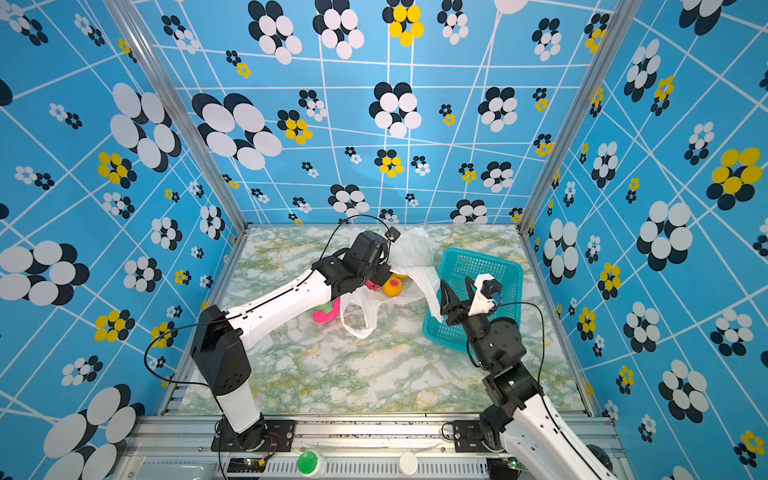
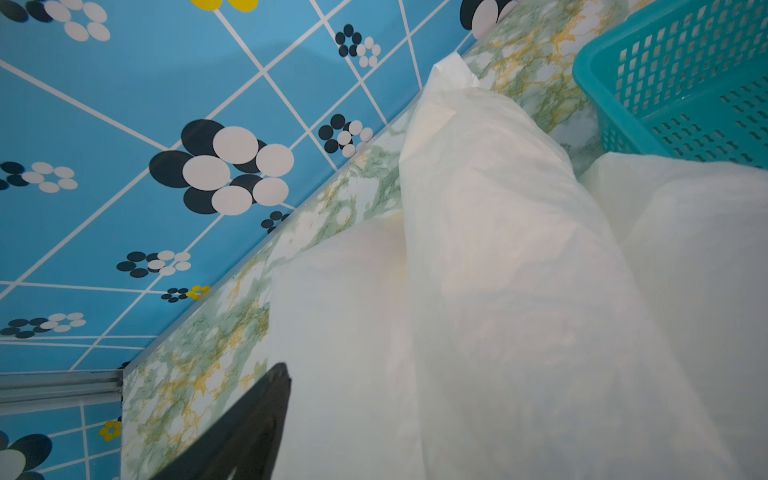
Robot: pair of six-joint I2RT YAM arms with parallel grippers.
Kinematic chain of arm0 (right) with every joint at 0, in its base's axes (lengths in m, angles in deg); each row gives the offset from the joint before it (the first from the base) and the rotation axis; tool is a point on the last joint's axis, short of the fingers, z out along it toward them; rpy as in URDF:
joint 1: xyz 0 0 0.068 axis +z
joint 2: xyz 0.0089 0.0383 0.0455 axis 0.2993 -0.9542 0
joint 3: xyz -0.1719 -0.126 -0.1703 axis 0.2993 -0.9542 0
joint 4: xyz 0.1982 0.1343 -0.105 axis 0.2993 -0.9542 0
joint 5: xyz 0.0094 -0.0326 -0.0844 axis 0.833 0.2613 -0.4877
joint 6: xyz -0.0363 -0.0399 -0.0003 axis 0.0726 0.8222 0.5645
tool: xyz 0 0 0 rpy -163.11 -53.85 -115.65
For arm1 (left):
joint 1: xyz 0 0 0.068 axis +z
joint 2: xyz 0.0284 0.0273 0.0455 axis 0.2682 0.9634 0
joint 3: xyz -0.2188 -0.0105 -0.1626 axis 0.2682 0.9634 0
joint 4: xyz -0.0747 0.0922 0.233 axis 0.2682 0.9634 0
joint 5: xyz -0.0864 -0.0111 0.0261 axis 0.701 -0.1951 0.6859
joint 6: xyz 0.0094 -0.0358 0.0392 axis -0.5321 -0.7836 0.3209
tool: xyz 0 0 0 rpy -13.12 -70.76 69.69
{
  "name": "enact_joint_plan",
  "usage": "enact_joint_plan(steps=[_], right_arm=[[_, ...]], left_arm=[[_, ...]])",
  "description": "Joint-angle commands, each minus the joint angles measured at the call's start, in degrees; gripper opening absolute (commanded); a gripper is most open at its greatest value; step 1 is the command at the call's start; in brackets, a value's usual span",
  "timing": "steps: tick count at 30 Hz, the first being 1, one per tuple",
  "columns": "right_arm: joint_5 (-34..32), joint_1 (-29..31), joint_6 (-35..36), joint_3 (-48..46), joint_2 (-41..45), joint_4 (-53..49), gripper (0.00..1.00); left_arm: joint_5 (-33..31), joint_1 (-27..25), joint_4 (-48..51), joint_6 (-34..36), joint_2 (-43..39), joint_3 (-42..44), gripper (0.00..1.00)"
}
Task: Untie the knot of the plastic bag and take out the fruit
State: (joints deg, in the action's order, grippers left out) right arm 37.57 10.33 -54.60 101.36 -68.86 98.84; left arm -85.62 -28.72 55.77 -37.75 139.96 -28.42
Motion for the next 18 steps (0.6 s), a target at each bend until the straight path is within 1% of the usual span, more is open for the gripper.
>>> enact_joint_plan(steps=[1, 3, 5, 8, 10, 11, 13, 15, 16, 17, 18], right_arm=[[-0.1, 0.1, -3.2, -0.3, 4.4, -9.0, 0.68], [2.6, 0.1, -3.5, 2.2, 4.4, -12.0, 0.65], [5.4, 0.3, -3.8, 5.0, 1.7, -13.5, 0.61], [7.5, 2.1, -3.6, 9.2, -5.9, -14.2, 0.56], [7.6, 4.4, -2.1, 12.1, -12.0, -14.0, 0.54], [7.7, 5.9, -1.0, 13.8, -15.3, -13.9, 0.53], [7.0, 9.2, 1.2, 16.1, -20.2, -13.0, 0.51], [6.1, 11.9, 2.9, 16.4, -23.6, -9.9, 0.51], [5.8, 12.9, 3.6, 16.4, -24.9, -8.8, 0.51], [5.8, 13.8, 4.4, 16.6, -26.0, -7.8, 0.51], [5.8, 14.5, 5.5, 17.2, -27.5, -7.7, 0.51]], left_arm=[[1.8, 1.9, 0.2, -1.8, -4.3, 4.2, 0.82], [3.8, 3.4, 0.0, -2.7, -5.2, 5.3, 0.76], [3.5, 4.3, -0.7, -3.2, -5.2, 5.3, 0.72], [3.9, 5.0, -1.9, -3.3, -5.2, 5.4, 0.63], [5.8, 5.1, -2.4, -3.1, -5.0, 5.4, 0.54], [6.9, 5.1, -2.4, -2.9, -4.7, 5.1, 0.49], [7.4, 5.2, -2.0, -2.5, -3.5, 3.9, 0.32], [6.5, 5.3, -1.5, -2.4, -2.2, 2.4, 0.12], [6.5, 5.2, -1.5, -2.5, -1.9, 2.0, 0.04], [6.8, 5.3, -1.9, -2.5, -1.8, 1.9, 0.00], [7.3, 5.4, -2.5, -2.5, -1.9, 2.0, 0.00]])
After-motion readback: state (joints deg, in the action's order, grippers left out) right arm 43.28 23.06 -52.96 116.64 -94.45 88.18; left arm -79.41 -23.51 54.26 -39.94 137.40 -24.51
